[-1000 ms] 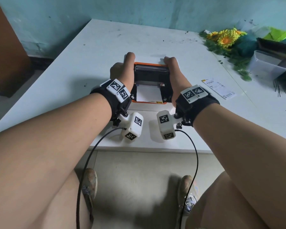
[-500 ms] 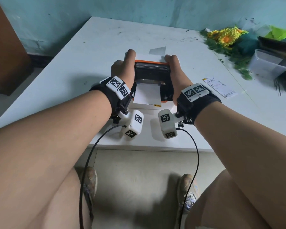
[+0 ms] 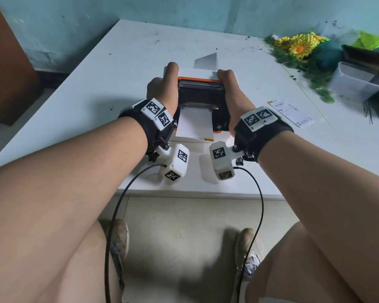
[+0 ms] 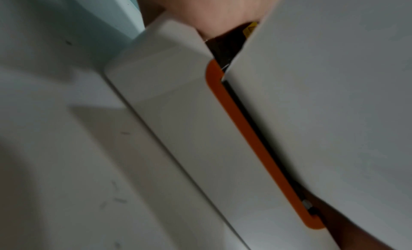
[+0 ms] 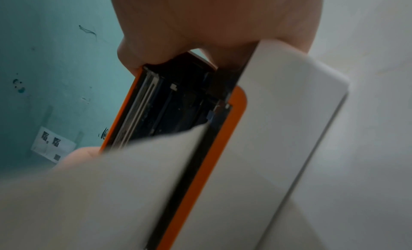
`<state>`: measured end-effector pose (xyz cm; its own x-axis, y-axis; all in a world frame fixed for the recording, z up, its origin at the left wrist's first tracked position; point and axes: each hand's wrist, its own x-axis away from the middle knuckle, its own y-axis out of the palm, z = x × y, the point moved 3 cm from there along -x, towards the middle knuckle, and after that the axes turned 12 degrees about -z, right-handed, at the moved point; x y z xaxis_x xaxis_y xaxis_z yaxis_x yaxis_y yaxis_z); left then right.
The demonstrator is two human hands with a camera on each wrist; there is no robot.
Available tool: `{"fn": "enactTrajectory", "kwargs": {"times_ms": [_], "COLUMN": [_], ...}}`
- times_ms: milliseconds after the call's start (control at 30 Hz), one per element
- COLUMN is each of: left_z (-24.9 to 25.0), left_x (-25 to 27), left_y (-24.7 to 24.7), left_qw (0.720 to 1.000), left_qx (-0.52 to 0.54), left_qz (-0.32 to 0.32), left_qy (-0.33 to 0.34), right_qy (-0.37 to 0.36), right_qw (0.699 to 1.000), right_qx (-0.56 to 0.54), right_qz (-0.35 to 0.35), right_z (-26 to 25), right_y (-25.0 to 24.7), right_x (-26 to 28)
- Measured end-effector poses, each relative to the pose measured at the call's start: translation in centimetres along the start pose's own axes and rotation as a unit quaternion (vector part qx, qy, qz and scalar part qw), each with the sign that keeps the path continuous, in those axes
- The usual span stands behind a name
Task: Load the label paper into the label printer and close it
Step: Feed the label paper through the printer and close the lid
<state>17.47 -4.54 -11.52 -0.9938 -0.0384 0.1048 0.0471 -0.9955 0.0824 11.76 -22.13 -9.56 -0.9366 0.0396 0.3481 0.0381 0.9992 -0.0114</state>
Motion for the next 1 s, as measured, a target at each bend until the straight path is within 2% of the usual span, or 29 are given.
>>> {"fn": "enactTrajectory", "kwargs": {"times_ms": [1000], "left_z": [0.49], "left_x": [0.89], "left_y": [0.08], "left_qw": [1.000], "left_qx": [0.017], "left_qz": [-0.020], "left_qy": [0.017], "right_qy": [-0.005], "right_qw": [1.000], "right_qx": [0.006], "right_qz": [-0.002], "right_z": [-0.13], "right_y": [-0.09], "right_x": [-0.20]}}
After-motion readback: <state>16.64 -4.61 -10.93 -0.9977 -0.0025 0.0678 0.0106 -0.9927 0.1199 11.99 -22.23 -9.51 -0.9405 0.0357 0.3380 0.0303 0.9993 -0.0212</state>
